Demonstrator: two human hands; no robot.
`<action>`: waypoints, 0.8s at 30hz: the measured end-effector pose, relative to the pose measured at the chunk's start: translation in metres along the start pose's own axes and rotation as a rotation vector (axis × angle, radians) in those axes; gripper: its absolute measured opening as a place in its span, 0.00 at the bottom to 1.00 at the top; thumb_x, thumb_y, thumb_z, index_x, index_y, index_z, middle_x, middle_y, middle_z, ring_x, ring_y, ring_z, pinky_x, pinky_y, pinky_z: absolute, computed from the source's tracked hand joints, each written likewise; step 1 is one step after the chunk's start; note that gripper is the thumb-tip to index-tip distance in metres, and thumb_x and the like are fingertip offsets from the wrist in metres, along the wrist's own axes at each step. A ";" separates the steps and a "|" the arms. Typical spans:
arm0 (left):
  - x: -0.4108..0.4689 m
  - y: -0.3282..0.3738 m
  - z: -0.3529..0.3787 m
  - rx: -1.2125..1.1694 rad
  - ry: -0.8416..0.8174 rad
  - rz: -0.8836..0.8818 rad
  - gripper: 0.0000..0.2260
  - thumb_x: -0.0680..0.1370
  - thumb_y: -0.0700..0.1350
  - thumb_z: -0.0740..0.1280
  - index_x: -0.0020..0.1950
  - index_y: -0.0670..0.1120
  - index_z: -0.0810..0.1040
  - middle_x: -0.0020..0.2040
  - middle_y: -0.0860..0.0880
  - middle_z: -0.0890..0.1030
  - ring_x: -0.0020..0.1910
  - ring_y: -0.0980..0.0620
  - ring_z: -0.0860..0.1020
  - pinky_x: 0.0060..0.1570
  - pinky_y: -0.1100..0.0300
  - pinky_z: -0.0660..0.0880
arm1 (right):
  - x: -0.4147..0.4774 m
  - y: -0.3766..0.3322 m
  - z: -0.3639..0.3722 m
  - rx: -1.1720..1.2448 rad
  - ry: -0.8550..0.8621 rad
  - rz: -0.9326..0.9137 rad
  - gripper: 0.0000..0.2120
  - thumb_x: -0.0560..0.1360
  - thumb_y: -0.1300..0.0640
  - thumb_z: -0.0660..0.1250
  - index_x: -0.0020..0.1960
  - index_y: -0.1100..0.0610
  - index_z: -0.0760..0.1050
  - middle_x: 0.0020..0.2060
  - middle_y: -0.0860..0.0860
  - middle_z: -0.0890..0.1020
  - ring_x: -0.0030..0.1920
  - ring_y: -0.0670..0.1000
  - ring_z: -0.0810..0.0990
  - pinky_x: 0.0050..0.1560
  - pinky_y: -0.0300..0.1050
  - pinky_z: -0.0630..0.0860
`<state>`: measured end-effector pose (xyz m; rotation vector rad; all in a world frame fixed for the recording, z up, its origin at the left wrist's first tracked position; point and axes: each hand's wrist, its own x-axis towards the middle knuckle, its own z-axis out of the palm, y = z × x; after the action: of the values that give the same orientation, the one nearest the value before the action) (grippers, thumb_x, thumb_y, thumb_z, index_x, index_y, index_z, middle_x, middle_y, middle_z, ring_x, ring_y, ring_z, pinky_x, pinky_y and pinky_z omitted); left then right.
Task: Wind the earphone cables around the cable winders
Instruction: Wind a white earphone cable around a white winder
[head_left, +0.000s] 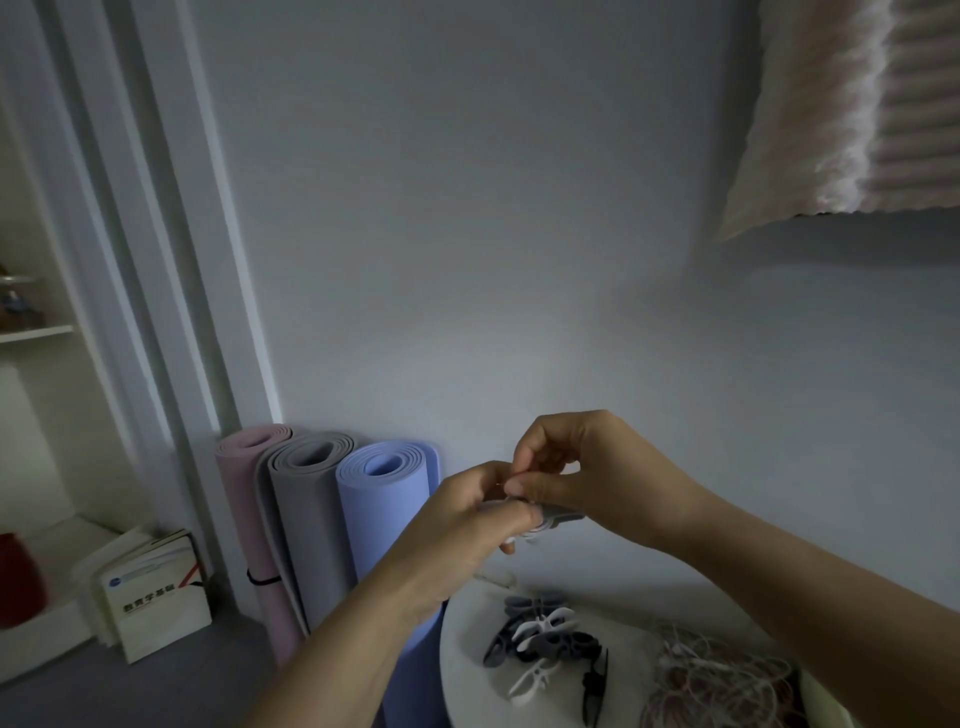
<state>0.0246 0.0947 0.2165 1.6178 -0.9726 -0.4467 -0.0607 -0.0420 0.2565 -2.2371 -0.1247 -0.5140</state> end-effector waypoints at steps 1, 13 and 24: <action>0.000 -0.001 0.000 0.003 -0.001 -0.001 0.12 0.63 0.53 0.67 0.44 0.52 0.78 0.34 0.58 0.81 0.34 0.63 0.75 0.39 0.65 0.71 | -0.001 0.000 0.000 -0.004 0.004 -0.004 0.04 0.71 0.59 0.74 0.39 0.54 0.79 0.30 0.44 0.80 0.32 0.40 0.78 0.34 0.30 0.73; 0.006 0.004 -0.010 -0.011 0.098 0.006 0.26 0.58 0.56 0.71 0.55 0.53 0.76 0.41 0.53 0.84 0.38 0.59 0.80 0.42 0.66 0.76 | 0.005 0.004 -0.013 0.221 -0.184 0.178 0.08 0.74 0.57 0.69 0.47 0.62 0.80 0.42 0.56 0.83 0.42 0.47 0.80 0.48 0.38 0.78; 0.007 0.003 0.002 -0.232 0.349 0.041 0.13 0.72 0.41 0.75 0.54 0.46 0.78 0.38 0.55 0.84 0.39 0.62 0.81 0.39 0.68 0.76 | 0.008 0.009 0.000 0.239 0.068 0.101 0.05 0.76 0.60 0.67 0.43 0.56 0.82 0.44 0.56 0.85 0.50 0.57 0.82 0.58 0.56 0.77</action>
<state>0.0256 0.0880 0.2199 1.4038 -0.6625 -0.2284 -0.0514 -0.0483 0.2535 -1.9801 -0.0354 -0.4922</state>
